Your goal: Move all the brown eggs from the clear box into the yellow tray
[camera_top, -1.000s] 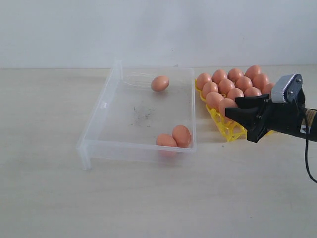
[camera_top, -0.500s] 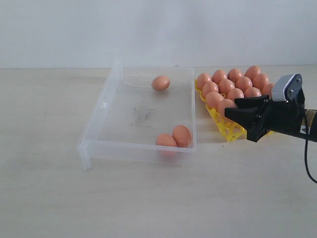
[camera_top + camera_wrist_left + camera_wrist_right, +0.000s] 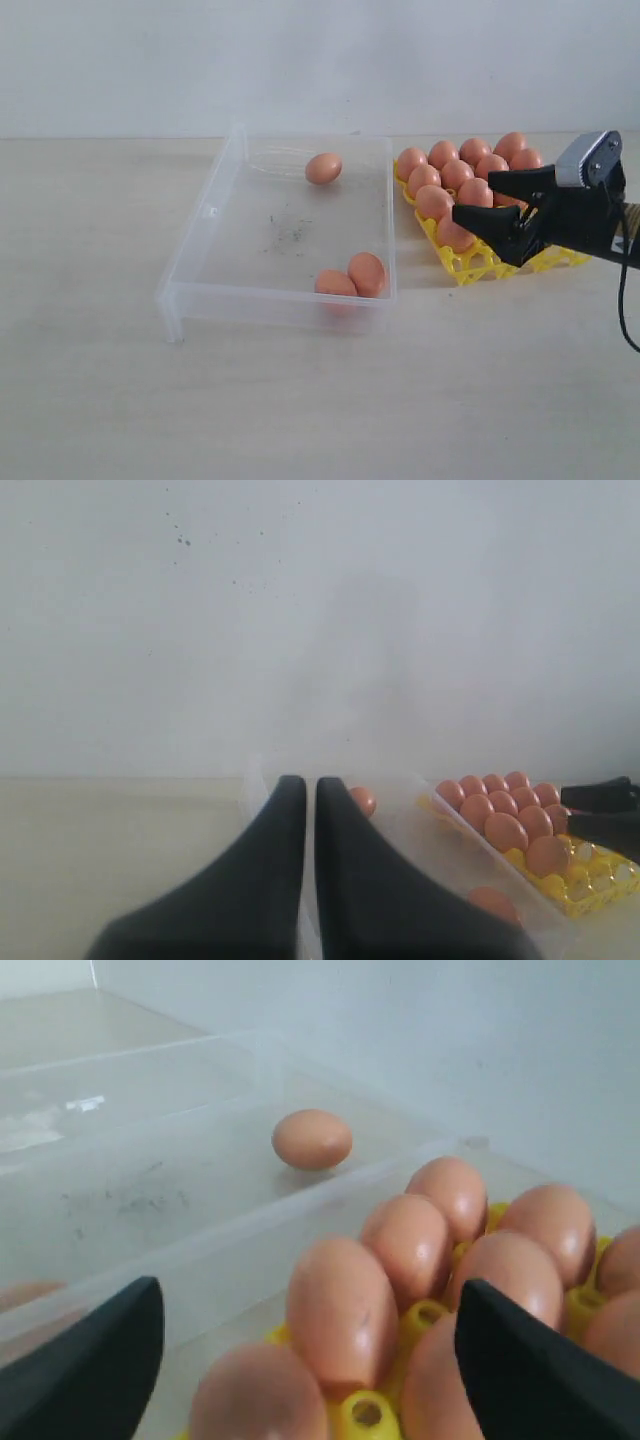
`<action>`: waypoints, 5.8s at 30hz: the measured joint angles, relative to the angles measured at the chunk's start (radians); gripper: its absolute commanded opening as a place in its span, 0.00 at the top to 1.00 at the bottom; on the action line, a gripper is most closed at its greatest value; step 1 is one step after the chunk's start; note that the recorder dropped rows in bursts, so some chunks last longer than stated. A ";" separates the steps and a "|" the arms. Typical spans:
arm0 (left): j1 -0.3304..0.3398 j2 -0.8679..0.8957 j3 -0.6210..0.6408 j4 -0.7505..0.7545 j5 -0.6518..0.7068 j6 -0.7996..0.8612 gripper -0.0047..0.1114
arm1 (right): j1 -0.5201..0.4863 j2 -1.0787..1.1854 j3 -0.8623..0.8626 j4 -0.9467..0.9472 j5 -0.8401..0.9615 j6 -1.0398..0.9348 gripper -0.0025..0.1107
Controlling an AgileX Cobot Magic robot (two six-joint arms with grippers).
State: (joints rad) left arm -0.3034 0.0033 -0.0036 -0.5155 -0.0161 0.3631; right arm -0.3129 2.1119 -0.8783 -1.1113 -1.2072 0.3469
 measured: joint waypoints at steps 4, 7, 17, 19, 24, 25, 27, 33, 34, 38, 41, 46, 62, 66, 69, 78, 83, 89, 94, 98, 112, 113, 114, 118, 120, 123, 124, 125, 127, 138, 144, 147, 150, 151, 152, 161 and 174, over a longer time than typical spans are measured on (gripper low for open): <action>0.000 0.000 0.000 0.000 0.000 0.000 0.93 | 0.037 -0.192 0.000 0.014 -0.002 0.021 0.67; 0.000 0.000 0.000 0.000 0.000 0.000 0.93 | 0.208 -0.270 -0.063 0.033 0.160 0.159 0.98; 0.000 0.000 0.000 0.000 0.001 0.000 0.93 | 0.595 -0.238 -0.428 -0.242 1.006 0.277 0.98; 0.000 0.000 0.000 0.000 0.001 0.000 0.93 | 0.606 -0.210 -0.485 -0.264 1.060 0.335 0.98; 0.000 0.000 0.000 0.000 0.001 0.000 0.93 | 0.606 -0.145 -0.608 -0.194 1.202 0.582 0.98; 0.000 0.000 0.000 0.000 0.001 0.000 0.93 | 0.604 -0.139 -0.618 -0.175 1.207 0.607 0.98; 0.000 0.000 0.000 0.000 0.001 0.000 0.93 | 0.600 -0.125 -0.623 -0.159 1.108 0.613 0.98; 0.000 0.000 0.000 0.000 0.001 0.000 0.93 | 0.622 -0.064 -0.583 0.147 0.570 0.099 0.98; 0.000 0.000 0.000 0.000 0.001 0.000 0.93 | 0.631 -0.059 -0.574 0.303 0.518 -0.012 0.98; 0.000 0.000 0.000 0.000 0.001 0.000 0.93 | 0.662 -0.049 -0.543 0.904 0.313 -0.347 0.98; 0.000 0.000 0.000 0.000 0.001 0.000 0.93 | 0.675 -0.037 -0.556 1.130 0.343 -0.474 0.98; 0.000 0.000 0.000 0.000 0.001 0.000 0.93 | 0.649 0.017 -0.825 1.145 1.091 -0.483 0.98; 0.000 0.000 0.000 0.000 0.001 0.000 0.93 | 0.502 0.304 -1.363 1.594 1.922 -0.358 0.64; 0.000 0.000 0.000 0.000 0.001 0.000 0.93 | 0.502 0.305 -1.364 1.603 1.932 -0.310 0.62; 0.000 0.000 0.000 0.000 0.001 0.000 0.93 | 0.502 0.305 -1.364 1.605 1.929 -0.337 0.59; 0.000 0.000 0.000 0.000 0.001 0.000 0.93 | 0.500 0.295 -1.364 1.594 1.978 -0.716 0.74; 0.000 0.000 0.000 0.000 0.001 0.000 0.93 | 0.479 0.269 -1.364 1.454 2.028 -0.745 0.75; 0.000 0.000 0.000 0.000 0.001 0.000 0.93 | 0.393 0.316 -1.375 1.517 1.857 -0.421 0.77; 0.000 0.000 0.000 0.000 0.001 0.000 0.93 | 0.396 0.455 -1.377 1.882 1.895 -0.572 0.52; 0.000 0.000 0.000 0.000 0.001 0.000 0.93 | 0.405 0.480 -1.381 1.950 1.879 -0.595 0.53; 0.000 0.000 0.000 0.000 0.001 0.000 0.93 | 0.405 0.498 -1.522 1.847 2.158 -0.725 0.53; 0.000 0.000 0.000 0.000 0.001 0.000 0.93 | 0.405 0.498 -1.537 1.841 2.160 -0.703 0.53; 0.000 0.000 0.000 0.000 0.001 0.000 0.93 | 0.405 0.498 -1.547 1.834 2.154 -0.680 0.53; 0.000 0.000 0.000 0.000 0.001 0.000 0.93 | 0.405 0.498 -1.561 1.767 2.128 -0.610 0.53; 0.000 0.000 0.000 0.000 0.001 0.000 0.93 | 0.411 0.501 -1.561 1.750 2.135 -0.604 0.53; 0.000 0.000 0.000 0.000 0.001 0.000 0.93 | 0.434 0.501 -1.561 1.737 2.139 -0.604 0.55; 0.000 0.000 0.000 0.000 0.001 0.000 0.93 | 0.443 0.501 -1.561 1.729 2.137 -0.604 0.55; 0.000 0.000 0.000 0.000 0.001 0.000 0.93 | 0.450 0.503 -1.561 1.721 2.130 -0.606 0.55; 0.000 0.000 0.000 0.000 0.001 0.000 0.93 | 0.457 0.510 -1.563 1.722 2.121 -0.606 0.55; 0.000 0.000 0.000 0.000 0.001 0.000 0.93 | 0.447 0.531 -1.563 1.721 2.088 -0.604 0.55; 0.000 0.000 0.000 0.000 0.001 0.000 0.93 | 0.374 0.530 -1.563 1.764 2.139 -0.610 0.55; 0.000 0.000 0.000 0.000 0.001 0.000 0.93 | 0.382 0.532 -1.563 1.766 2.140 -0.648 0.55; 0.000 0.000 0.000 0.000 0.006 0.000 0.93 | 0.409 0.532 -1.563 1.762 2.152 -0.691 0.55; 0.000 0.000 0.000 0.000 0.008 0.000 0.93 | 0.425 0.532 -1.563 1.760 2.152 -0.725 0.55; 0.000 0.000 0.000 0.000 0.008 0.000 0.93 | 0.432 0.532 -1.563 1.760 2.146 -0.740 0.55; 0.000 0.000 0.000 0.000 0.008 0.000 0.93 | 0.443 0.582 -1.563 1.764 2.018 -0.764 0.55; 0.000 0.000 0.000 0.000 0.008 0.000 0.93 | 0.443 0.611 -1.574 1.780 1.965 -0.833 0.98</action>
State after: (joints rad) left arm -0.3034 0.0033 -0.0036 -0.5155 -0.0081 0.3631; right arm 0.1300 2.7228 -2.4522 0.6691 0.7574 -0.4866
